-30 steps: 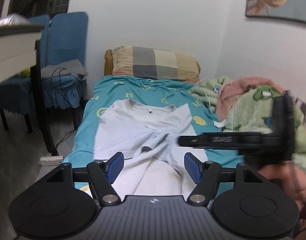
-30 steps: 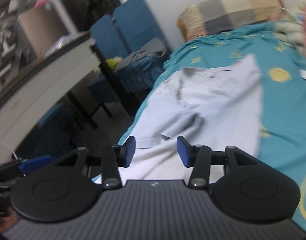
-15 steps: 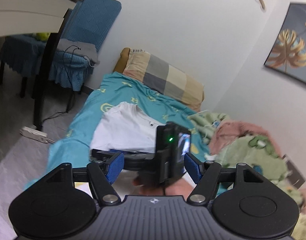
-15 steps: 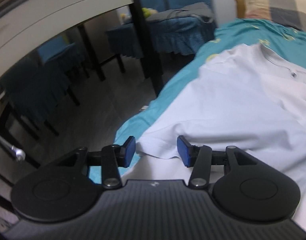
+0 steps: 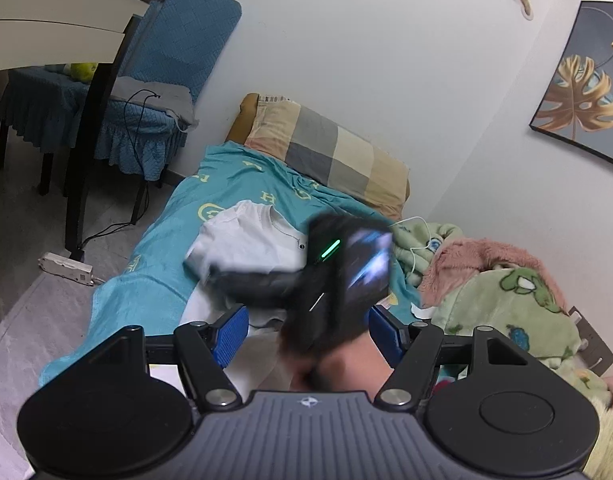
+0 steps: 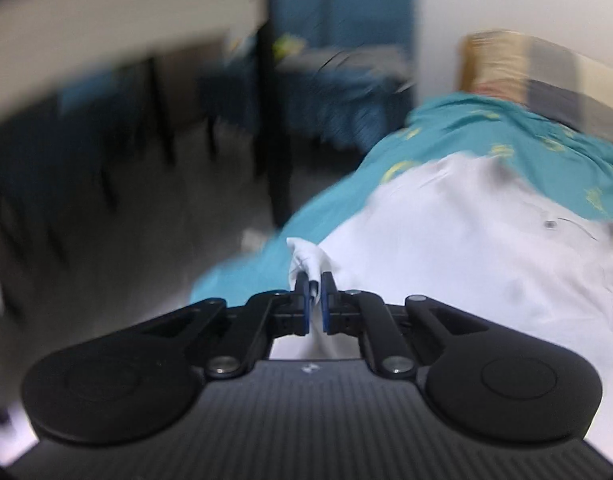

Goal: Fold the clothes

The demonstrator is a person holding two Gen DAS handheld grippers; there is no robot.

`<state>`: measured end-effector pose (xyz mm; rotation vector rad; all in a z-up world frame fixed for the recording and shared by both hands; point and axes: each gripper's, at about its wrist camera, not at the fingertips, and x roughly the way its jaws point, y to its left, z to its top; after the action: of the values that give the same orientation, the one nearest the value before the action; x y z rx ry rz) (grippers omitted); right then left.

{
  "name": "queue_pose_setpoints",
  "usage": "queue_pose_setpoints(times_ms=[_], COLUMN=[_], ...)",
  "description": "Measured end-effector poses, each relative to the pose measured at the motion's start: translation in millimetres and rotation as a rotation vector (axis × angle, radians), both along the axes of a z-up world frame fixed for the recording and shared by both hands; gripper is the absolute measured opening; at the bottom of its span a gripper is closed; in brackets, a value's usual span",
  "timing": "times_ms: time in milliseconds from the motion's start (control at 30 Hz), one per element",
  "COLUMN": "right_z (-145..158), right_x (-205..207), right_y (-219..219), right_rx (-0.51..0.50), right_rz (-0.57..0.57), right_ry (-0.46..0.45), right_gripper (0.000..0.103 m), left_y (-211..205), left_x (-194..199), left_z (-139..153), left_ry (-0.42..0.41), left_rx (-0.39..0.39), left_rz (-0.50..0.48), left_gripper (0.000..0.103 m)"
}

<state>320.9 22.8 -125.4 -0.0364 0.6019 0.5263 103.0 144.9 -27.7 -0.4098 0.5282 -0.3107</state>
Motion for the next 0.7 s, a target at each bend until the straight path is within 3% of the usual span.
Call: queue_pose_setpoints(times_ms=[200,367,467,567,700], right_z=[30,1,-28,-50,-49], right_x=[63,107,121,121,105], right_y=[-85,-151,-176,-185,-188], right_rx=[0.205,0.294,0.317,0.319,0.331], right_rz=[-0.332,-0.566,-0.622,-0.602,-0.537], right_ry=[-0.014,0.072,0.141,0.157,0.159], right_gripper=[0.007,0.007,0.007,0.010,0.015], left_y=[-15,-33,-46,-54,-60], left_x=[5,14,19,28,40], left_z=[-8,-22,-31,-42,-52], left_ry=[0.016,0.047,0.060,0.085,0.114], left_rx=[0.035,0.106,0.177,0.217,0.256], left_rz=[-0.016,-0.041,-0.048,-0.047,-0.030], left_gripper=[0.069,0.069,0.069,0.069,0.069])
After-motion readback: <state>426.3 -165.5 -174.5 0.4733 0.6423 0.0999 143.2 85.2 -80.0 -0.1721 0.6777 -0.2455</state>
